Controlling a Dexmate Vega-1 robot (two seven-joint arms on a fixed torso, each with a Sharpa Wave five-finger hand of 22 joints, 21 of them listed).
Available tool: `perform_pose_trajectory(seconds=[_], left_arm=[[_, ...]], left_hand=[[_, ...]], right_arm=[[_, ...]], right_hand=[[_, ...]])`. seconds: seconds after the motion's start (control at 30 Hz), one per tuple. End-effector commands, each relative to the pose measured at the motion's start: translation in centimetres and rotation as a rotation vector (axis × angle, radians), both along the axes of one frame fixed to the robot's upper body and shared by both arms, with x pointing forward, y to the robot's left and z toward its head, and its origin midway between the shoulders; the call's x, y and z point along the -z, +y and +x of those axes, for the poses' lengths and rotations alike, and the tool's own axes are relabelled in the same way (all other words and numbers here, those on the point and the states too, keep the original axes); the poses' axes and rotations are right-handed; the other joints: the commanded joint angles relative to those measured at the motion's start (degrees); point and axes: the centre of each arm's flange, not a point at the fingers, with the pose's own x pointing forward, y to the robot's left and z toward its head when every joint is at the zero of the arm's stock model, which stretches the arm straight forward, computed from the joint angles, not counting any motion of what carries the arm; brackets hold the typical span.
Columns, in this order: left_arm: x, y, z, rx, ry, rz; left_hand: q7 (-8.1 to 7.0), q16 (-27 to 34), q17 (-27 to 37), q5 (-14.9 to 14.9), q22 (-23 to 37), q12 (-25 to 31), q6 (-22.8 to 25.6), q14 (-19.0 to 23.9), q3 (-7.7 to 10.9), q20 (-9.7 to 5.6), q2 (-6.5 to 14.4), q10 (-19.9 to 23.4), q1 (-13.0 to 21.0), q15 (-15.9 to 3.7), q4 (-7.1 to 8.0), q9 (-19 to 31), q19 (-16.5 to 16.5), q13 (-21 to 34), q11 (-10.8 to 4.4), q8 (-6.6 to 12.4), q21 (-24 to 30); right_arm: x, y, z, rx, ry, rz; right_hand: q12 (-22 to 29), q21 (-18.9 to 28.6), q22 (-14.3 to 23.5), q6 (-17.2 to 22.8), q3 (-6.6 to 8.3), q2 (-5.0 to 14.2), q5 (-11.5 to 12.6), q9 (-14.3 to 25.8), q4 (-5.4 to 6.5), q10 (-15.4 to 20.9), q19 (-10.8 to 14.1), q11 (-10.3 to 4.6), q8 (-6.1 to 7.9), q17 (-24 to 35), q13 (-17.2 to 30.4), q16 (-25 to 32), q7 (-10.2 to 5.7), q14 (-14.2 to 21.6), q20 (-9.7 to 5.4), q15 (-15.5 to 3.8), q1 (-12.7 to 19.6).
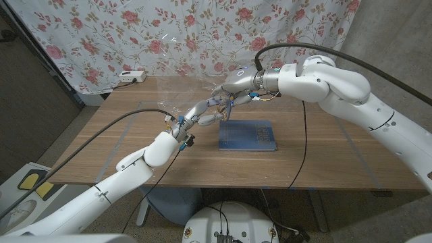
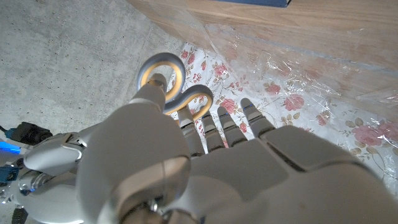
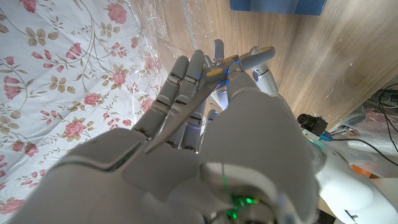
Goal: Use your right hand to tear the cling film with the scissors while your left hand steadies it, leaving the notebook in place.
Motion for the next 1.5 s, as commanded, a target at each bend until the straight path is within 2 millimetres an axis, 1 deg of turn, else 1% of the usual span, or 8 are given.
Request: perform_pose_trajectory(seconds=[0.03, 0.37, 0.83, 1.03, 1.27, 1.3, 1.37, 1.5], left_arm=[[0.1, -0.2, -0.1, -0.014, -0.018, 0.003], [0.2, -0.5, -0.1, -0.013, -0.037, -0.001], [0.3, -1.3, -0.4, -0.041, -0.074, -0.005], [0.4, -1.6, -0.6, -0.053, -0.093, 0.0], [0.5, -1.6, -0.8, -0.06, -0.099, 0.014], [0.5, -1.6, -0.9, -0.06, -0.098, 0.018], [0.6, -1.7, -0.9, -0.057, -0.098, 0.02], [0.7, -1.7, -1.1, -0.055, -0.096, 0.03]], left_hand=[[-0.45, 0.0, 0.2, 0.2, 0.2, 0.2, -0.2, 0.4, 0.28, 0.17, -0.2, 0.3, 0.9, -0.29, -0.18, 0.1, 0.4, 0.1, 0.08, -0.33, 0.2], [-0.2, 0.0, 0.3, -0.2, 0.3, 0.2, -0.7, 0.1, -0.53, 0.26, -0.6, 0.1, 0.0, -0.08, 0.73, 0.2, 0.6, 0.3, 0.35, -0.41, 0.3], [-1.0, 0.3, 0.4, -0.9, 0.4, 0.3, -2.4, 0.7, -2.34, 0.57, -1.3, 0.4, -2.6, -0.14, 2.02, 0.3, 1.4, 0.5, 0.66, -0.73, 0.6], [-1.86, 0.5, 0.5, -0.4, 0.5, 0.7, -2.0, 1.6, -4.8, -0.02, -3.6, 1.8, -5.6, -1.15, 3.09, 0.2, 2.1, 0.5, 0.21, -0.29, 0.9], [-1.64, 1.0, 0.4, 0.5, 0.7, 1.4, -1.3, 3.9, -2.85, 0.25, -0.7, 3.8, -1.6, -1.94, 1.26, 0.3, 3.1, 0.6, -0.26, 0.08, 1.4], [-1.77, 1.4, 0.4, 0.2, 0.8, 2.2, -1.2, 5.1, -2.62, 0.29, -0.2, 5.9, -0.8, -2.11, 1.03, 0.3, 3.4, 0.7, -0.57, 0.12, 1.6], [-1.38, 1.5, 0.4, 0.0, 0.9, 2.5, -0.7, 5.8, -2.23, 0.3, 0.2, 7.0, 0.3, -2.48, 0.56, 0.3, 3.9, 0.8, -1.14, 0.36, 1.8], [-1.31, 1.3, 0.3, -0.1, 0.9, 2.4, -0.6, 5.6, -2.03, 0.3, 0.3, 6.8, 1.0, -2.27, 0.3, 0.3, 3.9, 0.8, -0.74, 0.39, 1.8]], right_arm=[[-0.3, -0.1, -0.2, -0.027, 0.025, 0.017], [-0.2, -0.2, -0.2, -0.038, 0.078, 0.035], [0.2, -0.5, -0.9, -0.056, 0.092, 0.043], [0.3, -0.8, -0.7, -0.046, 0.097, 0.043], [-0.2, -1.1, -0.8, -0.057, 0.096, 0.061], [-0.3, -1.1, -0.8, -0.058, 0.099, 0.065], [-0.5, -1.3, -0.6, -0.063, 0.128, 0.076], [-0.8, -1.5, -0.6, -0.066, 0.14, 0.083]], right_hand=[[0.4, 0.6, 0.1, 0.5, -0.09, -0.06, 0.2, 0.1, 0.15, 11.0, -0.4, -10.48, 0.2, 0.3, 0.4, -0.3, -0.11, 0.0, -3.78, -8.37, 0.7], [0.3, 0.9, 0.0, 0.6, -0.09, -0.08, 0.3, 0.1, 0.13, 11.1, -0.5, -10.45, 0.13, 0.4, 0.4, -0.4, -0.07, 0.1, -3.83, -8.38, 0.8], [0.2, 1.3, -0.1, 0.9, -0.12, -0.1, 0.3, 0.1, 0.12, 11.0, -0.7, -10.44, 0.09, 0.5, 0.6, -0.5, -0.06, 0.2, -3.77, -8.37, 0.9], [0.2, 1.5, -0.1, 0.9, -0.13, -0.1, 0.3, 0.1, 0.13, 11.0, -0.8, -10.58, 0.07, 0.5, 0.6, -0.5, -0.11, 0.2, -3.77, -8.37, 0.9], [0.1, 1.7, -0.1, 1.0, -0.15, -0.13, 0.3, 0.1, 0.13, 11.1, -0.8, -10.47, 0.05, 0.5, 0.5, -0.6, -0.23, 0.2, -3.83, -8.37, 0.9], [0.1, 1.8, -0.1, 1.0, -0.15, -0.13, 0.3, 0.1, 0.12, 11.1, -0.8, -10.44, 0.04, 0.5, 0.5, -0.6, -0.22, 0.2, -3.81, -8.37, 0.9], [0.1, 1.8, -0.1, 1.1, -0.15, -0.14, 0.3, 0.1, 0.12, 11.2, -0.8, -10.34, 0.03, 0.5, 0.5, -0.6, -0.28, 0.2, -3.84, -8.37, 0.9], [0.1, 2.0, -0.1, 1.4, -0.15, -0.13, 0.3, 0.2, 0.12, 11.0, -1.0, -10.35, 0.12, 0.5, 0.6, -0.6, -0.54, 0.2, -3.96, -8.37, 0.9]])
